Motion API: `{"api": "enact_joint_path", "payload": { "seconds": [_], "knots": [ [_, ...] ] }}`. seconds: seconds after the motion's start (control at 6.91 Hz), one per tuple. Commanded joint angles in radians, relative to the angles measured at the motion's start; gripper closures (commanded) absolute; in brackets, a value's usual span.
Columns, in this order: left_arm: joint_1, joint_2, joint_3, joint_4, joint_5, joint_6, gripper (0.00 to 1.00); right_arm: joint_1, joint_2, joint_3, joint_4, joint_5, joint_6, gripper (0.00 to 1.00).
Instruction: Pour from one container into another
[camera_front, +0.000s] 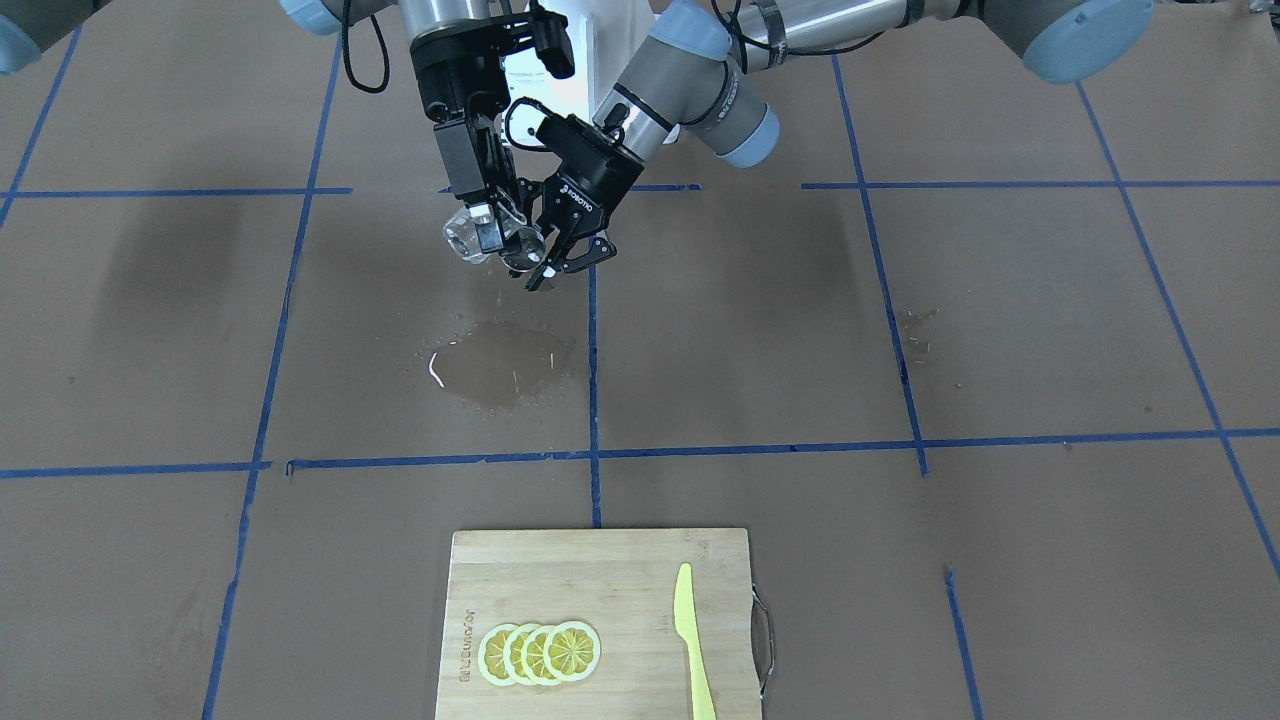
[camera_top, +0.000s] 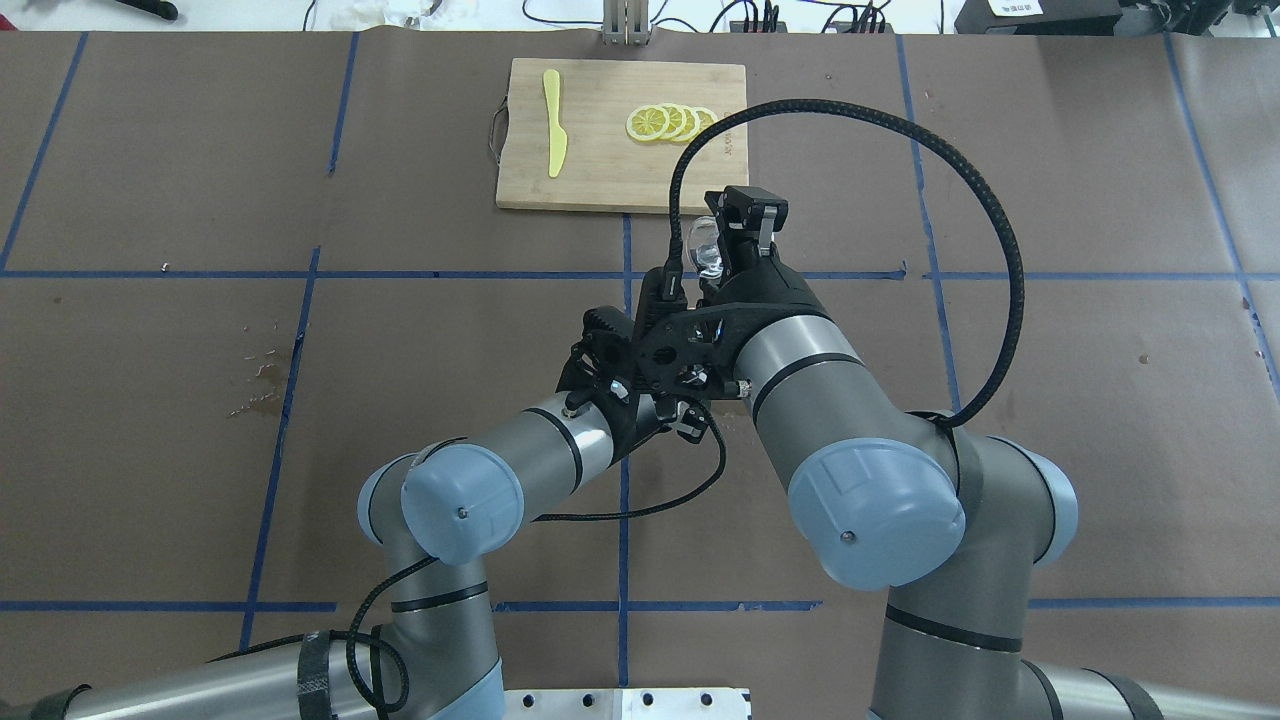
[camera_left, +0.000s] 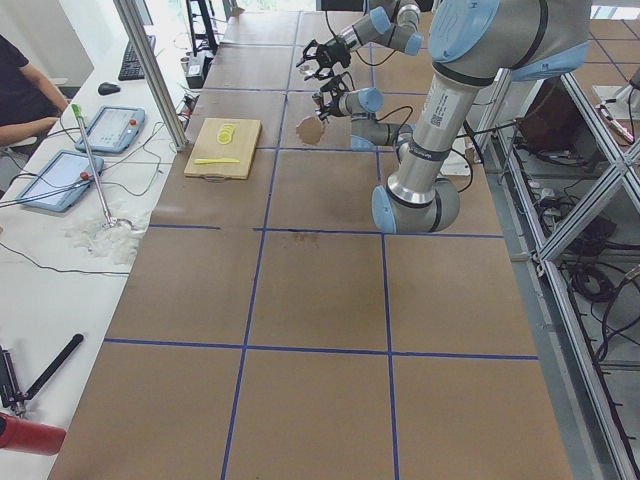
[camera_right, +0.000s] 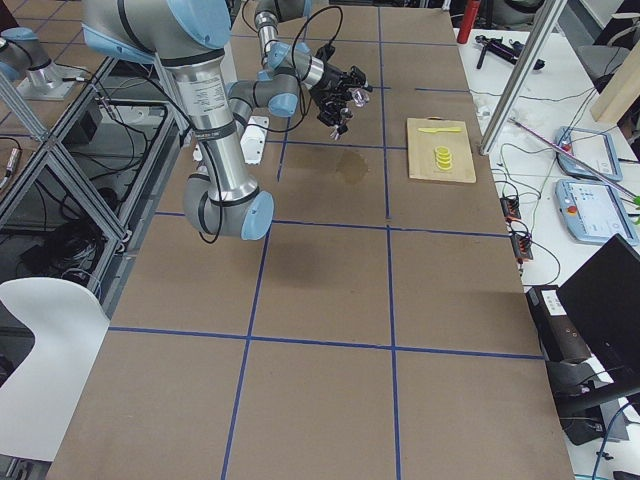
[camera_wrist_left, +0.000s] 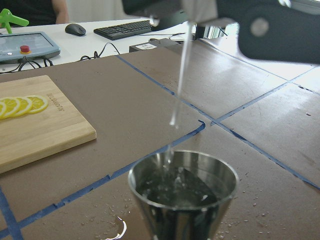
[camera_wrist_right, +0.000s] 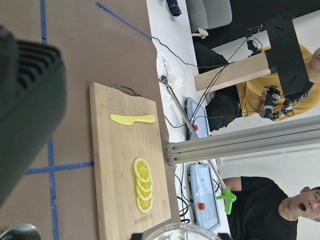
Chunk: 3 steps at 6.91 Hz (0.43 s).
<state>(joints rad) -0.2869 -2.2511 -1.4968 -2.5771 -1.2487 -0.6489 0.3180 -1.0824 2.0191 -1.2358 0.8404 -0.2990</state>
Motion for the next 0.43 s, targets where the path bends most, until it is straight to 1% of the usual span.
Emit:
{"api": "enact_joint_path", "payload": {
  "seconds": [0.0,0.29],
  "knots": [
    [-0.002,0.002,-0.003,-0.002,0.000,0.000,1.00,0.007,-0.001,0.003,0.001,0.005,0.130,1.00],
    [-0.006,0.007,-0.005,-0.023,0.000,0.000,1.00,0.035,-0.002,0.006,0.001,0.006,0.213,1.00]
  ]
}}
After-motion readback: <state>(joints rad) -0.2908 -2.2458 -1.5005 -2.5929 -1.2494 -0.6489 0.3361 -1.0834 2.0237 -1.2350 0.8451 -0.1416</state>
